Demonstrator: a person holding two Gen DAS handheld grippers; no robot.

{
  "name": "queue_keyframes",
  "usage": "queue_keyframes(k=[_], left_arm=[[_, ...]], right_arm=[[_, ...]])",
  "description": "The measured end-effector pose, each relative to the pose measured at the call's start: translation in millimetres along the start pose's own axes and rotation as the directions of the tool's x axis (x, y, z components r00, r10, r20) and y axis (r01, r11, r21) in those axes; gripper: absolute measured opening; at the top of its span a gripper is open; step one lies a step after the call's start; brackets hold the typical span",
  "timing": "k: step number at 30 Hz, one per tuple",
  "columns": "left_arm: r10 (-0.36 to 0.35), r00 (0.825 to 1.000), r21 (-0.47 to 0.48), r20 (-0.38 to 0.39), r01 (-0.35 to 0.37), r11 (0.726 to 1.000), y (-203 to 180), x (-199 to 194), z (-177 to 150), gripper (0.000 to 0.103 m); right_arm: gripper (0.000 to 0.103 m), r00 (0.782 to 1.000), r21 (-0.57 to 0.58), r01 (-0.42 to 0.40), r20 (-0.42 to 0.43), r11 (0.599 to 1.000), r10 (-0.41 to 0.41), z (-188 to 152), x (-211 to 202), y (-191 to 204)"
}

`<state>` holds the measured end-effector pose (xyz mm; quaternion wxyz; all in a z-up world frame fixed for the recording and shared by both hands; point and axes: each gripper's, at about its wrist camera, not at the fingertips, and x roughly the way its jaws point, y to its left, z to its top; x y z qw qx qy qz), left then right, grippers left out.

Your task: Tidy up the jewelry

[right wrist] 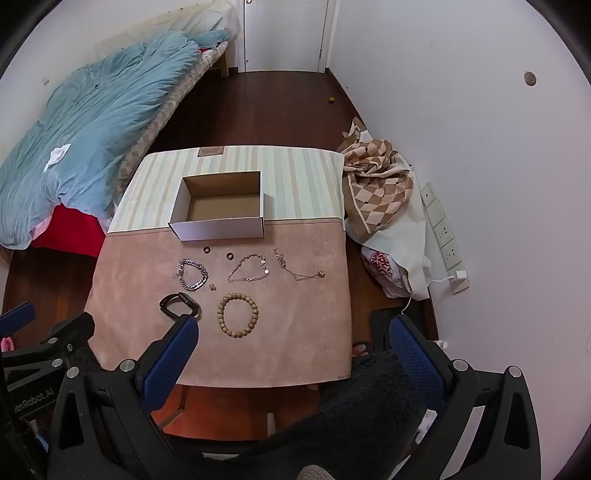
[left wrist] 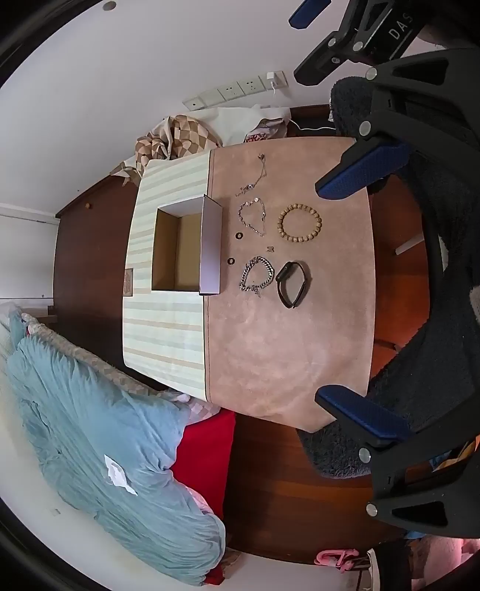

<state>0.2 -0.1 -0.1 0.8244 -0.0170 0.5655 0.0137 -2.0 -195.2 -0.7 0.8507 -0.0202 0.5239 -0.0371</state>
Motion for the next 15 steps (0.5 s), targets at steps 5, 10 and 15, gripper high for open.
queue_keyframes(k=[5, 10, 15], left_arm=[[-0.006, 1.0, -0.002, 0.004, 0.006, 1.0, -0.6, 0.8, 0.9, 0.103], [-0.01, 1.0, -0.002, 0.009, 0.01, 1.0, 2.3, -3.1, 3.8, 0.103], [-0.009, 1.0, -0.006, 0.021, 0.009, 1.0, 1.0, -6.2, 4.7, 0.103]], right_arm=[[0.103, 1.0, -0.001, 0.001, -0.001, 1.0, -0.001, -0.1, -0.7, 0.6], [0.103, 1.0, -0.001, 0.004, 0.003, 1.0, -0.004, -0.5, -1.8, 0.4], [0.103, 1.0, -0.001, 0.002, 0.005, 1.0, -0.002, 1.1, -1.0, -1.3]])
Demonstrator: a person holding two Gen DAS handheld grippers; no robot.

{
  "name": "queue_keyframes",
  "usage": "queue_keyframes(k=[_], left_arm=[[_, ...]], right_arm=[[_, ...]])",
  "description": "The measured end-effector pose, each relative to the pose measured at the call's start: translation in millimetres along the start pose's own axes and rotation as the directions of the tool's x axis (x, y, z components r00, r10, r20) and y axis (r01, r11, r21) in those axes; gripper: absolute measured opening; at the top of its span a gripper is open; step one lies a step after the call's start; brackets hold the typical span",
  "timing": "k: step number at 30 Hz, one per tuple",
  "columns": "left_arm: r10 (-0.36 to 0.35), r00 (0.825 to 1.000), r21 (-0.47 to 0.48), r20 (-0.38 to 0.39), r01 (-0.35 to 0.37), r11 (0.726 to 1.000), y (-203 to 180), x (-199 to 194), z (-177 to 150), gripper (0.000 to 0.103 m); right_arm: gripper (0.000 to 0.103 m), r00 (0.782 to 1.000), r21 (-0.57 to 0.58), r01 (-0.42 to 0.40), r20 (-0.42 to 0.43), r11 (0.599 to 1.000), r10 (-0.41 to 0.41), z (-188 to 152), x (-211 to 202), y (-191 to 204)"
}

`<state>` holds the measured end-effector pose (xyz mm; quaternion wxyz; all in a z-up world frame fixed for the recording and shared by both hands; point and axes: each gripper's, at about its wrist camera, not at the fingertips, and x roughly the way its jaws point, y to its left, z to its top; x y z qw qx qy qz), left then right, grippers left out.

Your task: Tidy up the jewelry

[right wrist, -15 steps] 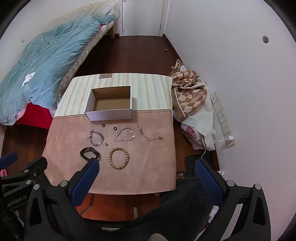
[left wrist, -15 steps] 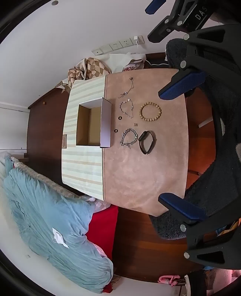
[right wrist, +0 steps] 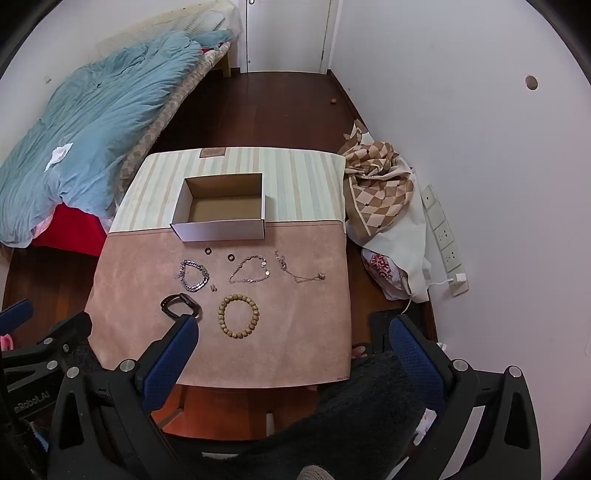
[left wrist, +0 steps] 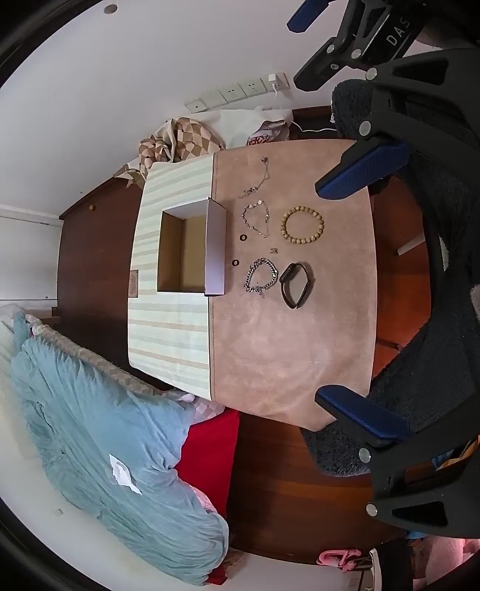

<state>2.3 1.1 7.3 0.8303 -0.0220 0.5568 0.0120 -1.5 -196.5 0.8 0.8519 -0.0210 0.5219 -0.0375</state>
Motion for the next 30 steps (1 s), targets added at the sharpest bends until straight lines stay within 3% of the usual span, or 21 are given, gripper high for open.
queue_keyframes(k=[30], left_arm=[[0.006, 1.0, 0.009, 0.025, -0.006, 1.0, -7, -12, -2, 0.103]], right_arm=[[0.103, 1.0, -0.021, -0.001, -0.007, 1.0, 0.001, 5, -6, 9]])
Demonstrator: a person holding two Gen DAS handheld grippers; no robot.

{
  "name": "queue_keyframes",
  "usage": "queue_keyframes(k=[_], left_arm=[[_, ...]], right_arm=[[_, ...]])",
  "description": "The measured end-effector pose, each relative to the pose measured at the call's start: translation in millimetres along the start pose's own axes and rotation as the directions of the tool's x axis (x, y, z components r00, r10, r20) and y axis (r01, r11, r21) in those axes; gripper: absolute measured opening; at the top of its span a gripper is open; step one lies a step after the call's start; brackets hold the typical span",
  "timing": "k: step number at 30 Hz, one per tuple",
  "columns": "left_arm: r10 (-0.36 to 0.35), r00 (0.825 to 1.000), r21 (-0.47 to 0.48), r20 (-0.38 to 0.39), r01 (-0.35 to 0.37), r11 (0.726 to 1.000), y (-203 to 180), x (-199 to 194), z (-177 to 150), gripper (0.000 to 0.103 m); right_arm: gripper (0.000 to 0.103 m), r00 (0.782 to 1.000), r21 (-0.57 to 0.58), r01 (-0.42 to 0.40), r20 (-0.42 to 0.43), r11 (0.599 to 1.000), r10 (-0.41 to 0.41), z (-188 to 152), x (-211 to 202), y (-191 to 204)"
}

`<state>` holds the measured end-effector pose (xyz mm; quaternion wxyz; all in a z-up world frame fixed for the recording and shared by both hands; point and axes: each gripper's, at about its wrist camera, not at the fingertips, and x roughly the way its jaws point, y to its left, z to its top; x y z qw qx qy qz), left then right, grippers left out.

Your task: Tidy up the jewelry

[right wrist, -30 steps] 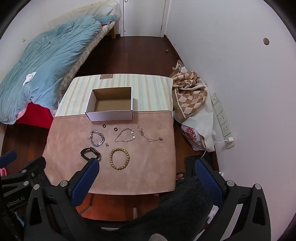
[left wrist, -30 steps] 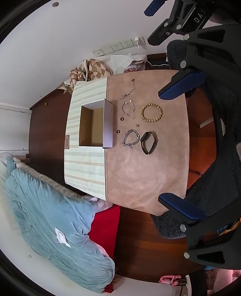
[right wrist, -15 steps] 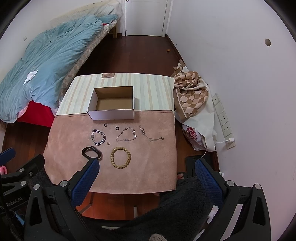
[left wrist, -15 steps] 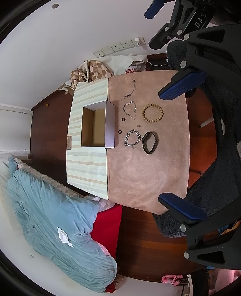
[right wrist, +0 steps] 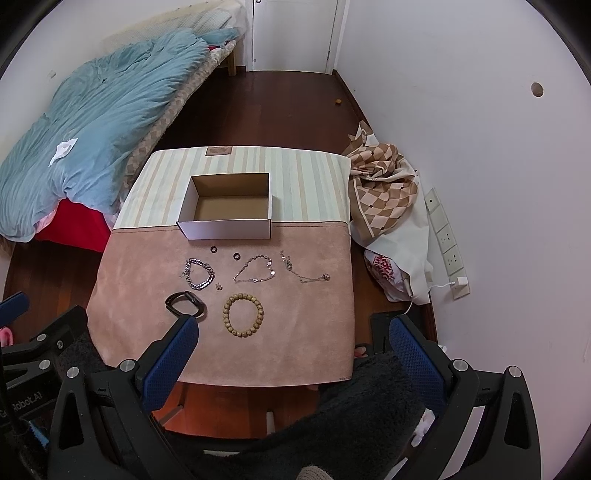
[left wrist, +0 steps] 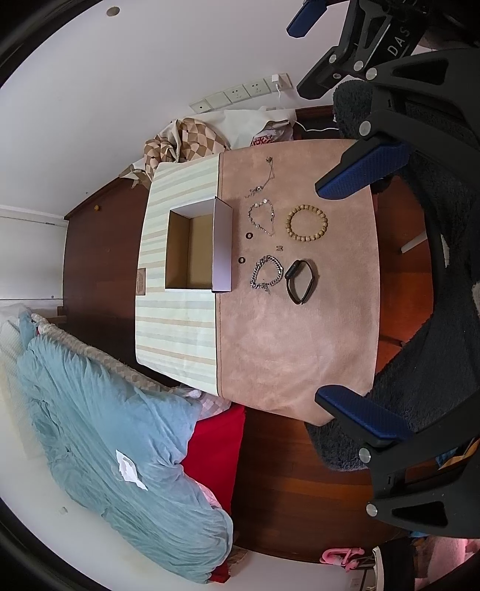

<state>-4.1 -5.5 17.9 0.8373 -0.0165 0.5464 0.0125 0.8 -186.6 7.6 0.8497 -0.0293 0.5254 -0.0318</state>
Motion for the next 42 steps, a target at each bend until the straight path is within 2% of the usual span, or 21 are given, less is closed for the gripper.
queue_keyframes(k=[42], left_arm=[[0.002, 1.0, -0.006, 0.007, -0.002, 1.0, 17, -3, 0, 0.103]], right_arm=[[0.103, 1.0, -0.007, -0.003, 0.003, 1.0, 0.003, 2, -2, 5]])
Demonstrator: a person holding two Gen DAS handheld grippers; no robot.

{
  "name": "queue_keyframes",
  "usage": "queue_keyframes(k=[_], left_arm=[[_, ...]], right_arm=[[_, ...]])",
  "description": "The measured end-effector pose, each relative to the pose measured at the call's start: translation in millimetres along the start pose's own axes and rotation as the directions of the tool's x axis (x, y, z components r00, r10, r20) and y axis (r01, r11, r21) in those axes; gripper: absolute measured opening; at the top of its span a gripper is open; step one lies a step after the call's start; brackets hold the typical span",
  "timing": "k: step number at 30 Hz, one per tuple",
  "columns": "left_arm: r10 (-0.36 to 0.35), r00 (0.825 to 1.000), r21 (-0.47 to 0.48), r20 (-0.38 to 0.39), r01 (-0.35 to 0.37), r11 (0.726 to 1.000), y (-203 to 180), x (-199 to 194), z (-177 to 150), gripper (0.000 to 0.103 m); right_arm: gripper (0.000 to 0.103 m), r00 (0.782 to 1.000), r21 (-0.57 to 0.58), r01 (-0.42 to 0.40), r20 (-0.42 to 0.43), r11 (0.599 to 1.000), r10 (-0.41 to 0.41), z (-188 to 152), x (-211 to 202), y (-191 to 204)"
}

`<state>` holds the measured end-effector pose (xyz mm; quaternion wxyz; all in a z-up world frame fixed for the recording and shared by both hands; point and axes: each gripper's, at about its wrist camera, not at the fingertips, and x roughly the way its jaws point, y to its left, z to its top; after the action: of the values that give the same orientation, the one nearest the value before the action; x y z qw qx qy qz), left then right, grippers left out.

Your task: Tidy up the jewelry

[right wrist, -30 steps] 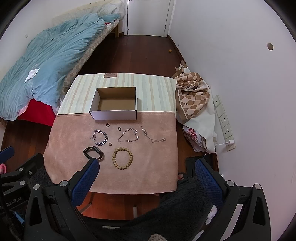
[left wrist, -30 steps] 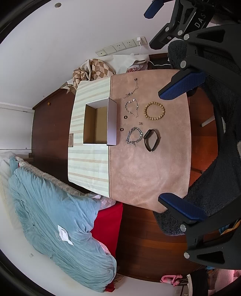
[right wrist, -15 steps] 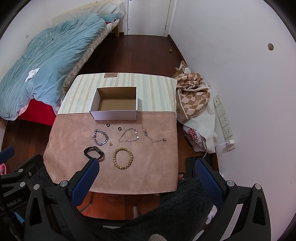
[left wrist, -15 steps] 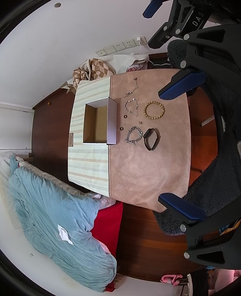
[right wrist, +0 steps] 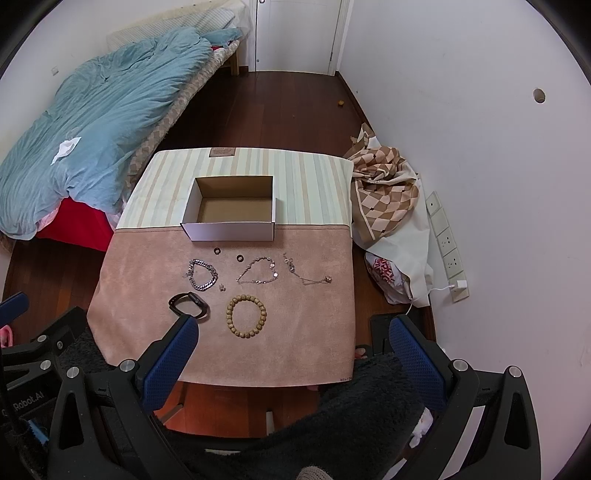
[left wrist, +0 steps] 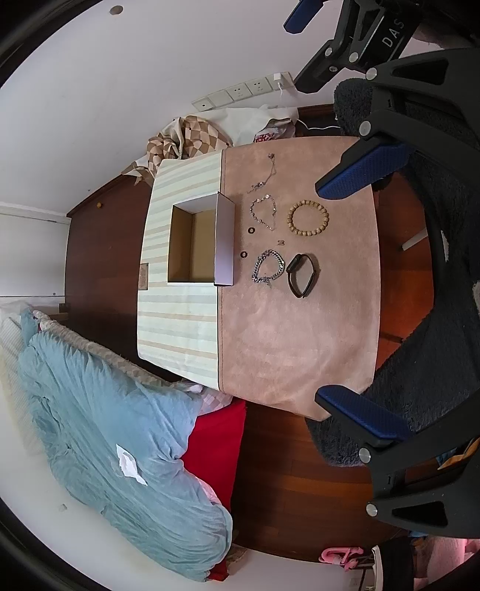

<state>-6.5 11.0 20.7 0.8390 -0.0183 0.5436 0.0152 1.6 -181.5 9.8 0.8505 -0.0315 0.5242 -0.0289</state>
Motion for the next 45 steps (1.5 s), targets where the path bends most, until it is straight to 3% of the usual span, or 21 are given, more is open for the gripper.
queue_keyframes(k=[11, 15, 22, 24, 29, 33, 39, 41, 45], left_arm=[[0.001, 1.0, 0.0, 0.001, -0.001, 1.0, 0, 0, 1, 0.103], [0.014, 1.0, 0.0, -0.002, -0.014, 1.0, 3, 12, 7, 0.103], [0.133, 0.991, 0.033, 0.003, -0.133, 0.991, 13, 71, 22, 0.103], [0.148, 0.988, 0.031, -0.042, -0.146, 0.989, 19, 102, 23, 0.103], [0.184, 0.973, 0.043, -0.139, -0.179, 0.983, 24, 167, 17, 0.103], [0.189, 0.96, 0.03, -0.206, -0.187, 0.982, 28, 208, 9, 0.102], [0.116, 0.946, -0.036, -0.303, -0.133, 0.99, 35, 249, 2, 0.102], [0.092, 0.939, -0.051, -0.331, -0.115, 0.992, 36, 259, -1, 0.093], [0.048, 0.927, -0.074, -0.373, -0.081, 0.994, 35, 281, -6, 0.091]], right_arm=[[0.103, 1.0, 0.001, -0.006, 0.008, 1.0, 0.006, 1, -5, -3], [0.103, 1.0, 0.006, 0.011, 0.0, 1.0, -0.011, 3, 11, -5], [0.103, 0.991, 0.086, -0.026, -0.128, 0.996, 0.037, 0, 110, -12], [0.102, 0.984, 0.099, -0.027, -0.171, 0.995, 0.044, -4, 147, -9], [0.081, 0.961, 0.098, -0.02, -0.274, 0.995, 0.046, -22, 222, 7], [0.072, 0.945, 0.096, -0.004, -0.326, 0.995, 0.035, -35, 266, 18], [0.058, 0.936, 0.108, 0.005, -0.351, 0.994, 0.034, -43, 298, 26], [0.053, 0.93, 0.124, -0.007, -0.363, 0.992, 0.052, -45, 302, 26], [0.049, 0.932, 0.145, -0.014, -0.356, 0.989, 0.065, -46, 303, 26]])
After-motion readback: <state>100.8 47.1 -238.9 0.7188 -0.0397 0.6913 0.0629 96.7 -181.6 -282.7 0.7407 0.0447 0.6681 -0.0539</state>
